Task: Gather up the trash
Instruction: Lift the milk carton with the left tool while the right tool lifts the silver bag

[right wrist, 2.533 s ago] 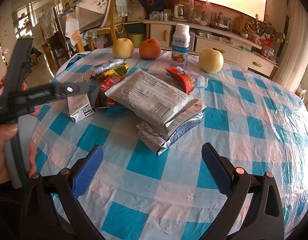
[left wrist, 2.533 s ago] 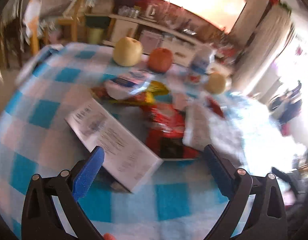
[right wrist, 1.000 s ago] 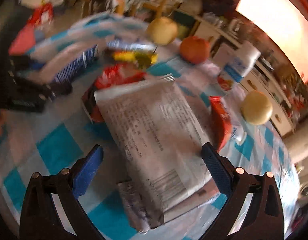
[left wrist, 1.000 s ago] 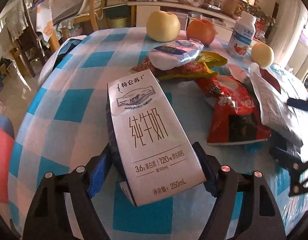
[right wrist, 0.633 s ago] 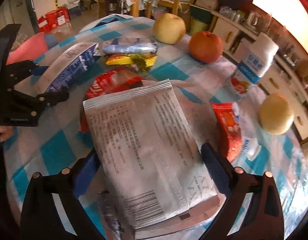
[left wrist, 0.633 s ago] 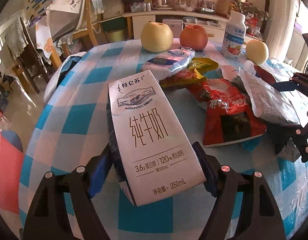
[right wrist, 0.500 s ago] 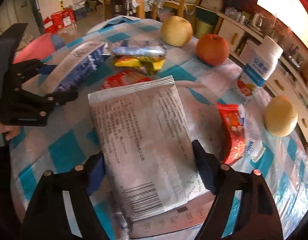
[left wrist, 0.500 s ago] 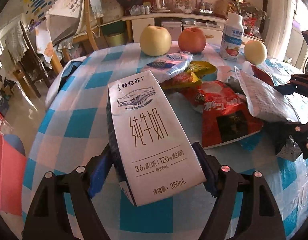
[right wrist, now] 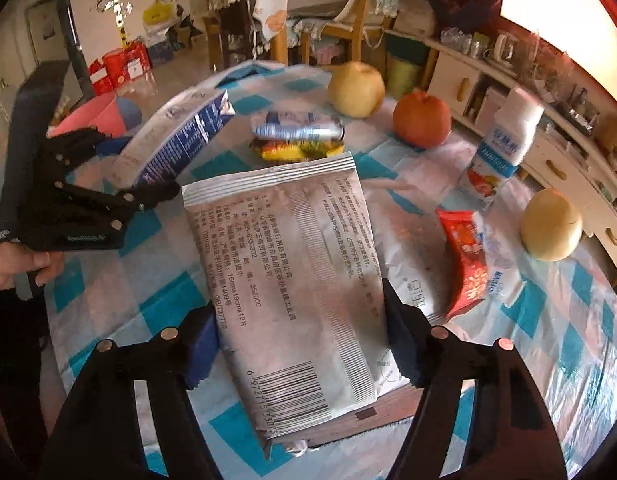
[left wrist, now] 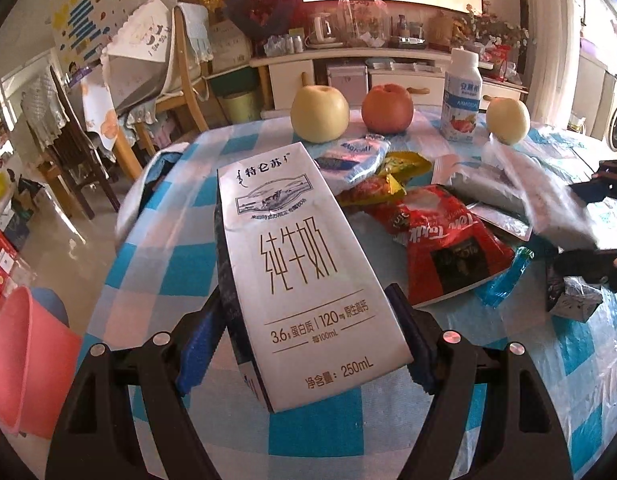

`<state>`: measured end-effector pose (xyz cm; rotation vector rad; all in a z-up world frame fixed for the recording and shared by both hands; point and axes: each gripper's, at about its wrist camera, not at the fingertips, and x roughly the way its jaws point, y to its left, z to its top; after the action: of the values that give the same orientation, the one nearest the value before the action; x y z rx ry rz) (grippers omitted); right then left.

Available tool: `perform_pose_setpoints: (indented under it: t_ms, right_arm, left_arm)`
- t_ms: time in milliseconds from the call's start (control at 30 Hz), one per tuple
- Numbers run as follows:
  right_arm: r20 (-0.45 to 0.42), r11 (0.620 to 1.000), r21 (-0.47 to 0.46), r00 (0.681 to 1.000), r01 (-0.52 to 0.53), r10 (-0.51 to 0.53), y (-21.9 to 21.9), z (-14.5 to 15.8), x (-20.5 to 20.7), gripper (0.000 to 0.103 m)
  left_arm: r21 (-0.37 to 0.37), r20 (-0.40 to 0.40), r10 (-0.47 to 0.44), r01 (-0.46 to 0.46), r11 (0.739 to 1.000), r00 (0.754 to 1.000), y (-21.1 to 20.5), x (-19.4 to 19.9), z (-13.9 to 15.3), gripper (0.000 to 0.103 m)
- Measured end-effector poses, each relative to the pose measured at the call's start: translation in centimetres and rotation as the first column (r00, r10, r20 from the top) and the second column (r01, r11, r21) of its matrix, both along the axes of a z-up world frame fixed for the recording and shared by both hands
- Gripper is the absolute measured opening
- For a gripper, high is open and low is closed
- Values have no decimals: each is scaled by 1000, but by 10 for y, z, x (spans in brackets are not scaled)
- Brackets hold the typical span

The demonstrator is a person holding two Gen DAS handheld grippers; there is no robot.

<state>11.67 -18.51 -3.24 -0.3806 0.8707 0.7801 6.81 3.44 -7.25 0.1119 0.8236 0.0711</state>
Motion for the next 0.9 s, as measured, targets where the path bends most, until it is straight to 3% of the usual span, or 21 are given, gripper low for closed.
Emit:
perform_pose_setpoints:
  t_ms: [200,333,433,533,567,633,667,733,833,867,900]
  right_arm:
    - [69,999,28,997,20,-22,10,26,-10,72]
    - [107,997,73,993,36,-44,21,45,-20,72]
    - [115,994,103,992,43,-55,30,56,-25,72]
    - [114,996,80,992,46,-55,39,57,-27,72]
    - [111,996,77,992,48,-56,39,57,-29,72]
    - [109,995,83,992,54,-63,38,56,-31,72]
    - [104,994,92,992,61,-70,36,55,-32,72]
    - [98,992,102,992,70,-80,32,53,-31,72]
    - [92,990,117,992,75,-86,29,47,-31,72]
    - [91,989,127,992,78,-90,27,45,-31,72]
    - [89,987,136,991,82,-95,25,43,-30,72]
  left_arm:
    - [2,34,-11,11,1000,999,2,-7,10,77]
    - [-34,77,-10,12,999,997,13,-20,28,67]
    - [-11,112,15,-14,1000,994,23,-28,40,63]
    - [-18,109,18,-16,1000,994,30,-28,39,60]
    - [-20,110,15,-13,1000,994,31,-28,38,58]
    - [-72,50,-2,6,997,999,34,-19,25,39]
    - [-92,33,-4,7,996,999,35,-16,21,38]
    - [-121,1,-5,5,993,1000,39,-12,12,38]
    - [-119,16,8,-6,993,1000,43,-13,10,39]
    - [-115,29,21,-18,993,999,46,-13,8,42]
    - [-102,27,42,-39,994,999,49,-11,3,57]
